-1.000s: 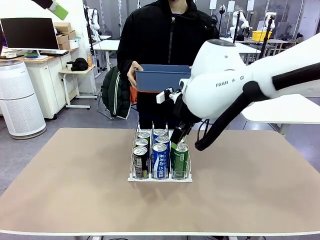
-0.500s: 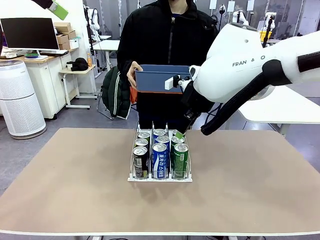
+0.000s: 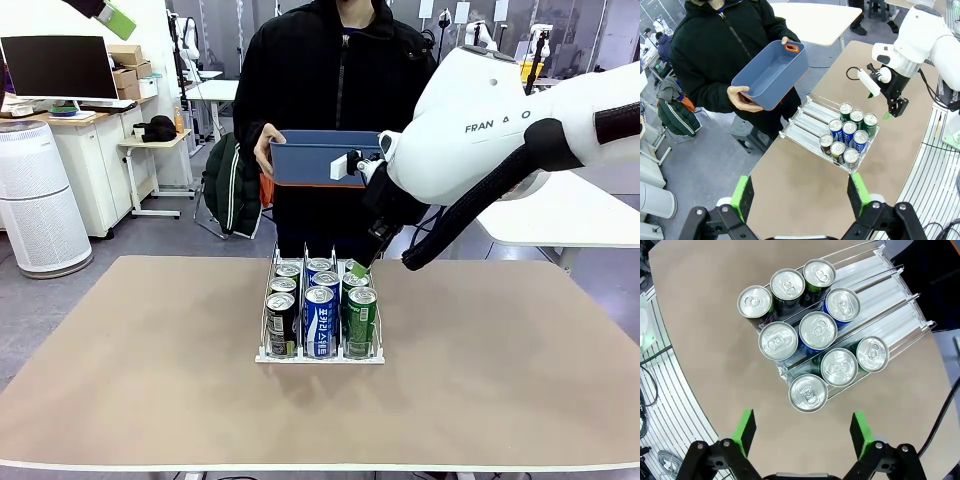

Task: Fill the beverage cans into the dispenser.
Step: Place the picked Sprite in the line of the Automatic Can Dispenser with the same cans.

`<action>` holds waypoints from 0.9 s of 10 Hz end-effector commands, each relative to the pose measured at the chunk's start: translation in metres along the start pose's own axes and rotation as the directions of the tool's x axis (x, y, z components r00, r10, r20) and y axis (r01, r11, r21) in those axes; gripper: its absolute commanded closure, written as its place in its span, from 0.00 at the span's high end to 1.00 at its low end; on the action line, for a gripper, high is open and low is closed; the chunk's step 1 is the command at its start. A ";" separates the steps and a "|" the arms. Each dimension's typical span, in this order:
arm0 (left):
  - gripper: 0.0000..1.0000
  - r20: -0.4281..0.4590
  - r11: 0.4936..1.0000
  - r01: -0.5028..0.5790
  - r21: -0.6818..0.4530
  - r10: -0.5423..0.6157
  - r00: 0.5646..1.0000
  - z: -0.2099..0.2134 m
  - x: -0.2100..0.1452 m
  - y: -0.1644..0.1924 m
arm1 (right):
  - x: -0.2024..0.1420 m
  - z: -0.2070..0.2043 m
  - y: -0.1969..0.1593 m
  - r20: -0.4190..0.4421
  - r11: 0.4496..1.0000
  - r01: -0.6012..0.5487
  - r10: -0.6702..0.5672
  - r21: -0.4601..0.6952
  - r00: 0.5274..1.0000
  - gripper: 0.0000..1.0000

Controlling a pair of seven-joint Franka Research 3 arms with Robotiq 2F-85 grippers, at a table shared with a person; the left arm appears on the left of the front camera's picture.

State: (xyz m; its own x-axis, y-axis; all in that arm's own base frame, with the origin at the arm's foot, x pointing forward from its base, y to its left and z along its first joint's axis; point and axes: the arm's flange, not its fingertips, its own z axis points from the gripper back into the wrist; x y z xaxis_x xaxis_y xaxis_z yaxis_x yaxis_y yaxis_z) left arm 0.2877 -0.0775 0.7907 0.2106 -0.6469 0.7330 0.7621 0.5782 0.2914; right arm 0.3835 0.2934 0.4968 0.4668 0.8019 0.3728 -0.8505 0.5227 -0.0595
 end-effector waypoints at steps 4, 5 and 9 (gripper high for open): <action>1.00 0.002 1.000 -0.001 -0.013 0.001 1.000 0.000 -0.002 0.000 | -0.003 0.024 -0.015 0.031 0.996 -0.019 0.017 0.088 0.999 1.00; 1.00 0.002 1.000 -0.001 -0.013 0.001 1.000 0.000 -0.002 0.000 | -0.004 0.054 -0.037 0.117 0.992 -0.074 0.062 0.105 0.991 1.00; 1.00 0.002 1.000 -0.001 -0.013 0.001 1.000 0.000 -0.002 0.000 | -0.003 0.178 -0.078 0.256 0.988 -0.115 0.085 0.103 0.963 1.00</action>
State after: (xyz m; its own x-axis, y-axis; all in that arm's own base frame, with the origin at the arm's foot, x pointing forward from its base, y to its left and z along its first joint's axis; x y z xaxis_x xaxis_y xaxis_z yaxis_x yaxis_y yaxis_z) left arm 0.2877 -0.0774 0.7909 0.2106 -0.6467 0.7331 0.7619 0.5784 0.2914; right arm 0.3996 0.2020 0.6560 0.3415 0.7520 0.5638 -0.9029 0.4291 -0.0254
